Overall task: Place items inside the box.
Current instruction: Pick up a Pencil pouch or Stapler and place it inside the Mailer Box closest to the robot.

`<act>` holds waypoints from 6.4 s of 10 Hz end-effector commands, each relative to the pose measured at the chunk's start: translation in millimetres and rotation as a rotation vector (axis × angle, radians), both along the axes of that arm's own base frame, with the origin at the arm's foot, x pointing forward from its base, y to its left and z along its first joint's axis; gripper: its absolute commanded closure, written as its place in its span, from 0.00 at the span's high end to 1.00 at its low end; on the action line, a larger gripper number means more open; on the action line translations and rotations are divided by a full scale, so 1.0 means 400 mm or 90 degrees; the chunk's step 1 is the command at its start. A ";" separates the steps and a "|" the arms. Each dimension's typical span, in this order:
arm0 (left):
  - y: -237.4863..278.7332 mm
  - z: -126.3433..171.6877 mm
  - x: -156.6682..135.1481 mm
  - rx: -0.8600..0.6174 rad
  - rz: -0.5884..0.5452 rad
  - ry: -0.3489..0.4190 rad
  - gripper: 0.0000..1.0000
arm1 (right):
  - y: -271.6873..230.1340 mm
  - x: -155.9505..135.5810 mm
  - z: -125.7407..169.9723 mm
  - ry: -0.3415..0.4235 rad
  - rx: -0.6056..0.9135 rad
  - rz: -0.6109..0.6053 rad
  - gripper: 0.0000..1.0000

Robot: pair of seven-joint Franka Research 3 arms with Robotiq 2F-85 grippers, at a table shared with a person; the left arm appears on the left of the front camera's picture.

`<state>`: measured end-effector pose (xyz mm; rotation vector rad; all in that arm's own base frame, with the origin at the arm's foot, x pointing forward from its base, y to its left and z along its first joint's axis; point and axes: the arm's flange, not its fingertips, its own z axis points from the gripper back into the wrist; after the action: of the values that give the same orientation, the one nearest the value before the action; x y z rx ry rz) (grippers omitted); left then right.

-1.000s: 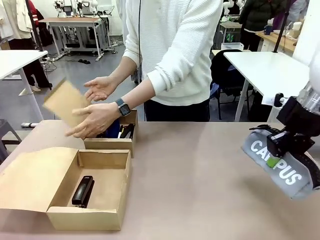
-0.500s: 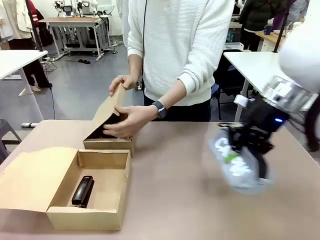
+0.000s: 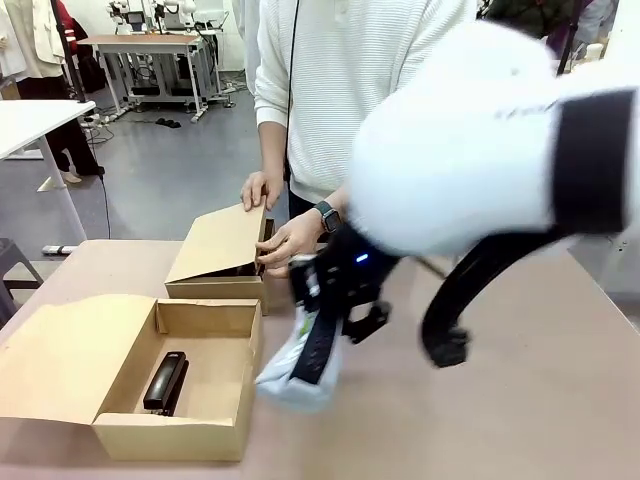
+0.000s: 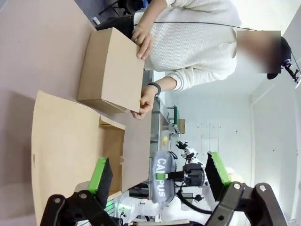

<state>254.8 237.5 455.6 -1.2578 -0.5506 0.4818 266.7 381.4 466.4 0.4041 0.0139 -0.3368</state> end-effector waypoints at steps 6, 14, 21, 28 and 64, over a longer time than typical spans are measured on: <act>0.002 0.003 -0.002 -0.002 -0.002 -0.016 1.00 | -0.500 0.081 0.072 0.009 0.051 0.159 0.10; 0.002 0.003 -0.002 -0.002 -0.002 -0.016 1.00 | -0.682 0.034 0.020 -0.027 0.148 0.201 0.10; 0.002 0.003 -0.002 -0.002 -0.002 -0.016 1.00 | 0.070 0.112 -0.010 0.022 0.066 0.145 0.10; 0.002 0.003 -0.002 -0.002 -0.002 -0.016 1.00 | 0.154 0.057 -0.069 -0.029 0.019 0.113 0.10; 0.002 0.003 -0.002 -0.002 -0.002 -0.016 1.00 | 0.161 0.081 -0.005 -0.011 0.028 0.284 1.00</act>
<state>254.8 237.4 455.9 -1.2575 -0.5512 0.4810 311.6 515.1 437.0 0.3980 0.0309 0.0370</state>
